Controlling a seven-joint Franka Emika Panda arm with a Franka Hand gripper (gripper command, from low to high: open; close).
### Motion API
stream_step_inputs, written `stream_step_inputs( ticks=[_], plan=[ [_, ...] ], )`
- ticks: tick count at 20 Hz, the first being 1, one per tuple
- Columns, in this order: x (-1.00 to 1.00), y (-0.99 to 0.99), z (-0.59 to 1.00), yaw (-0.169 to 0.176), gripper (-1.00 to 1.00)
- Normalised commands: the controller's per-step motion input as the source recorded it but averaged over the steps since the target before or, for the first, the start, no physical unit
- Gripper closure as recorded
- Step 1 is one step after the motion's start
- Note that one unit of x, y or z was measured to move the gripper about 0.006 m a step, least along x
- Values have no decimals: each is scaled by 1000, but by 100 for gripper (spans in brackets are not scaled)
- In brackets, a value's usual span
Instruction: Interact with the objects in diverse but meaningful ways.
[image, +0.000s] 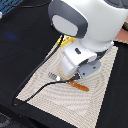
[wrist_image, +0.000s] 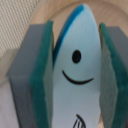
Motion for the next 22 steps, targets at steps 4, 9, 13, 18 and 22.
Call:
stream_step_inputs(
  ticks=[4,9,13,18,22],
  plan=[
    [-516,-18,-356,29,100],
    [-482,10,-117,19,-100],
    [-476,96,459,6,-100],
    [-491,195,415,32,-100],
    [-687,621,813,61,-100]
  ],
)
